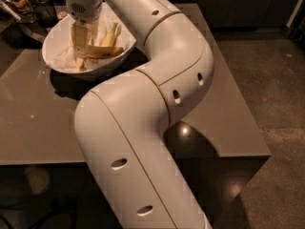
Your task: Pick banana from white bowl
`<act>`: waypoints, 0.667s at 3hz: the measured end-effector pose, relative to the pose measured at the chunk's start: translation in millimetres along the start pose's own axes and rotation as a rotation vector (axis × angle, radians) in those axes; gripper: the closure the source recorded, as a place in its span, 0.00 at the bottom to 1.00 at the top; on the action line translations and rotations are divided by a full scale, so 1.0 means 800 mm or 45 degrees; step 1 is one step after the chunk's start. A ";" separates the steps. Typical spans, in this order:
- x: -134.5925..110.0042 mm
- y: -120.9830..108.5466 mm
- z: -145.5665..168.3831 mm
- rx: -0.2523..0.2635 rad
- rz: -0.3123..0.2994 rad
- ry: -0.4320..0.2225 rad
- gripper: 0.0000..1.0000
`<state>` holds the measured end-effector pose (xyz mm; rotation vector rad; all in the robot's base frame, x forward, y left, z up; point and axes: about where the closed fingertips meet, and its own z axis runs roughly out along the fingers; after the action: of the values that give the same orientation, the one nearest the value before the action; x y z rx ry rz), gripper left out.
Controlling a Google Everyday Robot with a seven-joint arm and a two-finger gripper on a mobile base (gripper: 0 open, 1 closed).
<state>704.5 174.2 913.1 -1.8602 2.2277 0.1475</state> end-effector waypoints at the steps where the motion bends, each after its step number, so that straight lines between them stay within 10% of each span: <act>1: 0.004 -0.001 0.015 -0.019 0.008 0.032 0.36; 2: 0.000 0.003 0.029 -0.031 -0.021 0.068 0.30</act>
Offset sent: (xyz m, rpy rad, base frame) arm -0.0460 -0.0344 -0.0201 -0.2642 0.2547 0.0731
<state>705.0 180.0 890.6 -1.9163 2.2550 0.1245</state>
